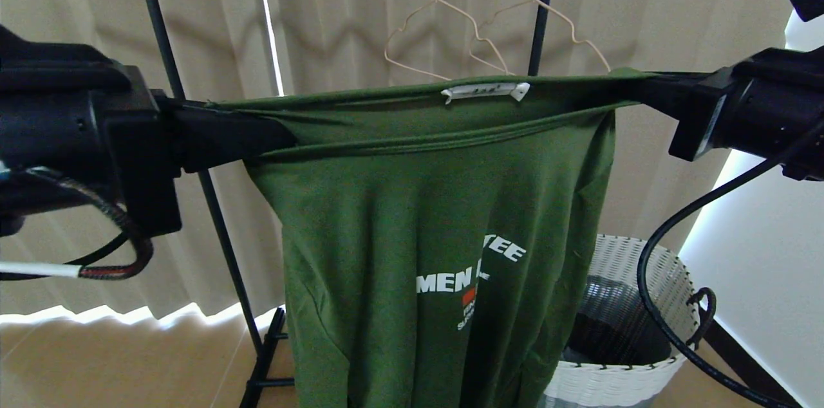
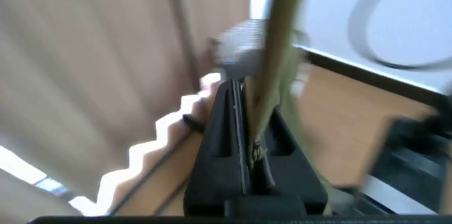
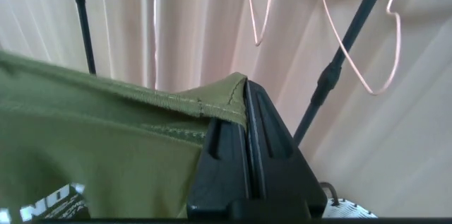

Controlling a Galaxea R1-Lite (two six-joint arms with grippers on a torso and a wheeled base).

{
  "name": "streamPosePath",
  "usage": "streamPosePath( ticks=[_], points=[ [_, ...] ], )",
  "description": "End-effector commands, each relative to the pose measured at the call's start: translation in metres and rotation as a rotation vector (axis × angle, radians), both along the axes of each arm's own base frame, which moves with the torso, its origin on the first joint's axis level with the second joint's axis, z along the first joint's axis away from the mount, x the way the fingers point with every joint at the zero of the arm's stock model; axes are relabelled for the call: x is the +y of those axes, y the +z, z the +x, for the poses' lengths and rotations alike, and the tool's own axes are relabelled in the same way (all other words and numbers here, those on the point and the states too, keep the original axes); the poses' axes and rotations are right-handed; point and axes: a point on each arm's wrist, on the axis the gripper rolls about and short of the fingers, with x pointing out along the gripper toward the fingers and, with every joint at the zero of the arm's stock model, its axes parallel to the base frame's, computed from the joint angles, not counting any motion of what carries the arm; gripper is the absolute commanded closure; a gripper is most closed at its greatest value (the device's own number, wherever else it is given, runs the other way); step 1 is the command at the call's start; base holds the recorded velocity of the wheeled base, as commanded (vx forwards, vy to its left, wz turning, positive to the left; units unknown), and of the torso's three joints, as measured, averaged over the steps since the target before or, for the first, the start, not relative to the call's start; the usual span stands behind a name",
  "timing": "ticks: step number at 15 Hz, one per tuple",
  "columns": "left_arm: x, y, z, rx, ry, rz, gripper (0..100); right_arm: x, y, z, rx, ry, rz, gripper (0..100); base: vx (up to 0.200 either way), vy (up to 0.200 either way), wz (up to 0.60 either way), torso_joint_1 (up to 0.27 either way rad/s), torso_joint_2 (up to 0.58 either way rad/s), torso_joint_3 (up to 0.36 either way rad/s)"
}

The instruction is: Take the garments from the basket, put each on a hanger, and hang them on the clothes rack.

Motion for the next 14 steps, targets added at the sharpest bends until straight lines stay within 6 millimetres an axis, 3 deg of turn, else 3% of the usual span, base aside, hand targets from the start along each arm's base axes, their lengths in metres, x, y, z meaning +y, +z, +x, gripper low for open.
streamPosePath(
  ticks=[1, 4, 10, 11, 14],
  points=[
    [-0.011, -0.006, 0.023, -0.021, 0.128, 0.016, 100, -0.005, 0.006, -0.009, -0.019, -0.003, 0.007, 100, 0.0, 0.0, 0.0, 0.0, 0.0, 0.0],
    [-0.022, -0.013, 0.041, -0.076, 0.206, -0.01, 100, -0.008, 0.0, -0.016, 0.011, -0.001, -0.005, 100, 0.0, 0.0, 0.0, 0.0, 0.0, 0.0],
    [-0.022, -0.011, 0.039, -0.079, 0.204, -0.013, 100, -0.008, -0.001, -0.016, 0.016, 0.001, -0.009, 100, 0.0, 0.0, 0.0, 0.0, 0.0, 0.0],
    [-0.022, -0.011, 0.039, -0.08, 0.204, -0.014, 100, -0.008, -0.001, -0.016, 0.016, 0.001, -0.009, 0, 0.0, 0.0, 0.0, 0.0, 0.0, 0.0],
    [-0.021, -0.011, 0.04, -0.08, 0.209, -0.013, 100, -0.008, -0.004, -0.018, 0.021, 0.005, -0.01, 0, 0.0, 0.0, 0.0, 0.0, 0.0, 0.0]
  ],
)
